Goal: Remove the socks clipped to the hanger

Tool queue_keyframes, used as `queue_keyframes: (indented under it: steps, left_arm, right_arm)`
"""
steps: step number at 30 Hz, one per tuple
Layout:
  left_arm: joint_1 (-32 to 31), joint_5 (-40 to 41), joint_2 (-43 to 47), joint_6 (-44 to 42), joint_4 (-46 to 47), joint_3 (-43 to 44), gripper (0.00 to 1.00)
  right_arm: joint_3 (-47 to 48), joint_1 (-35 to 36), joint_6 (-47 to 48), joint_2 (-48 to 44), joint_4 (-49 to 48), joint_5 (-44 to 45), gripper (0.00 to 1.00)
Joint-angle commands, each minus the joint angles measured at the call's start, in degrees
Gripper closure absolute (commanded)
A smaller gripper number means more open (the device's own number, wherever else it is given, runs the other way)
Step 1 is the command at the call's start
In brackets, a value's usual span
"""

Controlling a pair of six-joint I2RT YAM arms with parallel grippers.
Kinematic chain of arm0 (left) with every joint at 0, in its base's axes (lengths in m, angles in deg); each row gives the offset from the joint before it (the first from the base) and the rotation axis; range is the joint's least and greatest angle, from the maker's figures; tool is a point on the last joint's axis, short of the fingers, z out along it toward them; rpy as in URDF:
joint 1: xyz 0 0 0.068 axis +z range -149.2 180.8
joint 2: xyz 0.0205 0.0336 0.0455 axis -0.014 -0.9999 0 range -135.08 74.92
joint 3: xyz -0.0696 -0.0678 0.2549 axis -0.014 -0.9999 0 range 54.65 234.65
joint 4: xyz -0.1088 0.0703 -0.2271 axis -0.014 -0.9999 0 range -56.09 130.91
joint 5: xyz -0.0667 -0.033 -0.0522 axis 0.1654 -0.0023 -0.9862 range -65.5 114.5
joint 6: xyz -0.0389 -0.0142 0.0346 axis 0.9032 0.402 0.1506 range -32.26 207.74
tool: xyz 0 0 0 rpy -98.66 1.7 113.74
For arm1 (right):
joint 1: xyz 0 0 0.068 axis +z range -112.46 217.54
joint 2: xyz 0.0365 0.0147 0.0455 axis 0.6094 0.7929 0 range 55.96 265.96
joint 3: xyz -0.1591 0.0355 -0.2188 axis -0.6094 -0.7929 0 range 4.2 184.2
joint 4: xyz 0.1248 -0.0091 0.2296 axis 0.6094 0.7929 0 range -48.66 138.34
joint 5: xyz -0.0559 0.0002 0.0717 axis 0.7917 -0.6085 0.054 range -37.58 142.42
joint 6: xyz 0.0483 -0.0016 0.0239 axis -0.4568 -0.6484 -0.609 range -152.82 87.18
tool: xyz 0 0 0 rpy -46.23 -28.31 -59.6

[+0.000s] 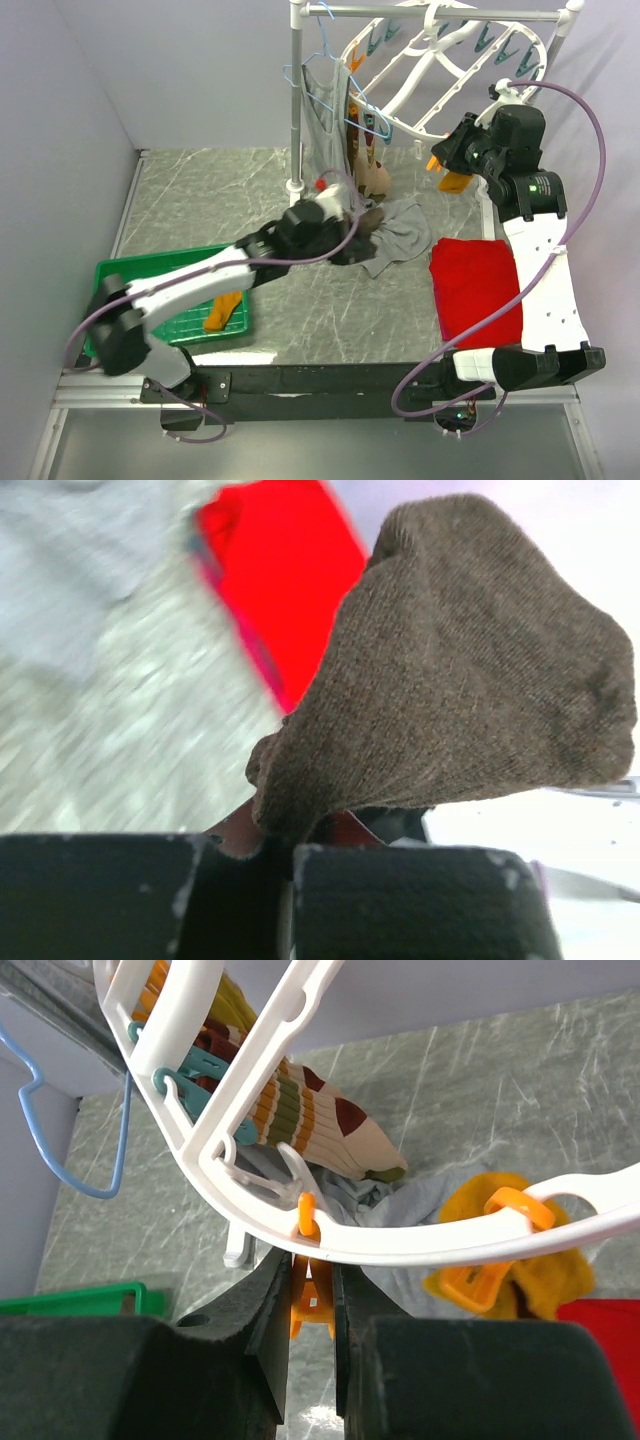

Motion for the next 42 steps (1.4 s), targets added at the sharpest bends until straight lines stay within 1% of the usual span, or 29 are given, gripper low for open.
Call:
queue_keyframes:
  steps: [1, 2, 3, 6, 7, 8, 10, 11, 13, 14, 15, 17, 18, 22, 25, 28, 32, 34, 36, 37, 38, 39, 40, 42]
  left_arm:
    - [3.1, 6.7, 13.2, -1.9, -7.1, -7.9, 0.99]
    - [3.8, 7.4, 16.8, -1.9, -8.8, -8.8, 0.99]
    - [5.7, 8.6, 18.5, -1.6, -12.0, -10.5, 0.99]
    - [9.4, 10.9, 25.2, -1.3, -17.5, -12.6, 0.99]
    - [12.2, 10.9, 26.8, -1.2, -21.4, -12.8, 0.99]
    - [13.8, 10.9, 30.0, -1.0, -23.2, -12.9, 0.99]
    - [18.2, 14.9, 33.0, 0.2, -27.1, -12.6, 0.99]
    - [19.5, 16.2, 35.6, 0.6, -30.9, -12.3, 0.99]
    - [22.6, 20.2, 37.2, 1.4, -34.6, -11.4, 0.99]
    - [23.6, 21.5, 37.9, 1.4, -38.6, -11.0, 0.99]
    - [25.3, 22.6, 37.8, 2.0, -40.5, -10.1, 0.99]
    - [27.1, 25.0, 37.3, 2.9, -45.7, -9.5, 0.99]
    - [27.7, 25.1, 37.2, 3.7, -46.7, -9.8, 0.99]
    - [31.4, 24.2, 36.9, 6.7, -49.1, -12.0, 0.99]
    - [32.9, 26.1, 37.8, 9.8, -51.3, -13.7, 0.99]
    - [34.1, 29.4, 40.2, 14.0, -53.3, -15.7, 0.99]
    - [34.9, 30.6, 44.8, 18.4, -52.9, -19.0, 0.99]
    - [35.0, 29.5, 45.4, 17.7, -51.9, -20.0, 0.99]
    - [35.0, 27.7, 45.8, 14.1, -48.6, -19.9, 0.99]
    - [35.0, 24.4, 45.8, 12.2, -46.9, -19.6, 0.99]
    - [35.0, 22.6, 46.1, 8.7, -43.8, -19.0, 0.99]
    - [35.0, 20.8, 46.3, 7.3, -42.2, -18.8, 0.99]
    - [35.0, 20.3, 46.5, 6.6, -41.8, -18.3, 0.99]
    - [35.0, 23.8, 46.1, 7.9, -44.7, -16.4, 0.99]
  right_arm:
    - [3.0, -0.3, 1.2, -0.4, -0.1, 1.3, 1.00]
    - [3.1, -0.3, 1.3, -0.4, 0.0, 1.3, 1.00]
    - [3.2, -0.3, 1.3, -0.4, 0.1, 1.3, 1.00]
    - [2.6, -0.4, 1.5, -0.6, -0.2, 1.4, 1.00]
    - [2.2, -0.2, 1.5, -0.7, -0.2, 1.4, 1.00]
    - [2.1, -0.3, 1.5, -0.7, -0.2, 1.5, 1.00]
    - [1.7, -0.4, 1.5, -0.6, -0.3, 1.4, 1.00]
    - [1.7, -0.3, 1.5, -0.6, -0.4, 1.2, 1.00]
    - [1.7, -0.4, 1.3, -0.7, -0.5, 1.0, 1.00]
    - [1.7, -0.3, 1.1, -0.7, -0.6, 0.9, 1.00]
    - [1.7, -0.3, 1.2, -0.7, -0.5, 0.6, 1.00]
    - [1.7, -0.3, 1.2, -0.9, -0.5, 0.5, 1.00]
    - [1.6, -0.2, 1.2, -1.0, -0.6, 0.6, 1.00]
    - [1.1, -0.3, 1.3, -1.1, -0.6, 0.6, 1.00]
    - [0.8, -0.3, 1.1, -1.1, -0.6, -0.1, 1.00]
    - [0.8, -0.3, 0.9, -1.2, -0.6, -0.5, 0.94]
    - [0.8, -0.3, 0.8, -0.9, -0.6, -0.9, 0.92]
    - [0.8, -0.4, 0.7, -0.8, -0.8, -1.0, 0.92]
    - [0.7, -0.3, 0.9, -0.7, -0.6, -1.0, 0.92]
    - [0.6, -0.2, 1.0, -0.8, -0.6, -1.0, 0.92]
    - [0.7, -0.4, 1.1, -0.7, -0.3, -0.7, 0.92]
    - [0.6, -0.3, 1.3, -0.9, 0.0, -0.5, 0.92]
    - [0.5, -0.3, 1.4, -1.0, 0.1, -0.3, 0.92]
    - [0.4, -0.3, 1.5, -1.2, 0.5, 0.7, 0.91]
